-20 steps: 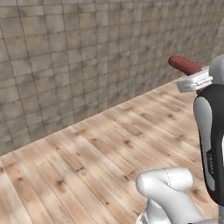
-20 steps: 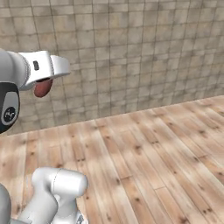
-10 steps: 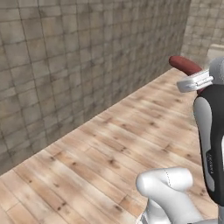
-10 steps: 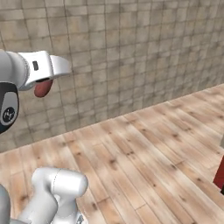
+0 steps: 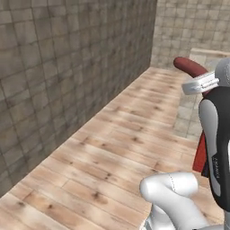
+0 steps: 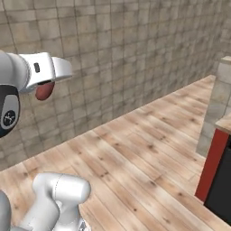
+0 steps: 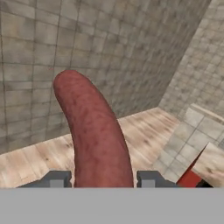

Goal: Move the hot dog bun to the plate on the dining table and place the condiment next to that plate. Then navigate to the fridge and take the sausage and place it on the plate as well.

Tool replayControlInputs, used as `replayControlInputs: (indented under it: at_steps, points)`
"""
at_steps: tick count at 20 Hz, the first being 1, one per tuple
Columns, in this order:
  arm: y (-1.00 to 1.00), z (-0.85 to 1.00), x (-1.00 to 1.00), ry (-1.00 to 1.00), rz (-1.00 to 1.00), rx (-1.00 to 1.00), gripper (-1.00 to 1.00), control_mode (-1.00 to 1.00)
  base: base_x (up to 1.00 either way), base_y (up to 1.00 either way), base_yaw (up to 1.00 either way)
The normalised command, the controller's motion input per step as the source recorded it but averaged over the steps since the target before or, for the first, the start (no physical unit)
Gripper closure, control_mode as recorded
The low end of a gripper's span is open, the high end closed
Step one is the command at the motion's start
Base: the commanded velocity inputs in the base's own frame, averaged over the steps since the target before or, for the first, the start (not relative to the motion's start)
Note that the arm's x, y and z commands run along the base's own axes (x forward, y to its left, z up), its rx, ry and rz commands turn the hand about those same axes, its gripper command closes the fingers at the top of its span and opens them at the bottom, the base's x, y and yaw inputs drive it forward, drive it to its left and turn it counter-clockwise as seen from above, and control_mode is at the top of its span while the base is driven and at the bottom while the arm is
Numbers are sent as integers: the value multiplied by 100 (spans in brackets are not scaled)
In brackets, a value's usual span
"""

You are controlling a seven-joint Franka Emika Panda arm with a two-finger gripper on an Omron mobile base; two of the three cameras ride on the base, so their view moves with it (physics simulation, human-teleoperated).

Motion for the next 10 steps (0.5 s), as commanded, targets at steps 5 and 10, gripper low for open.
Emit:
replayControlInputs:
  at_steps: [5, 10]
  points:
    - [0, 0, 0, 0, 0, 0, 100, 100, 100, -6, -34]
    - [0, 0, 0, 0, 0, 0, 100, 100, 100, 0, -29]
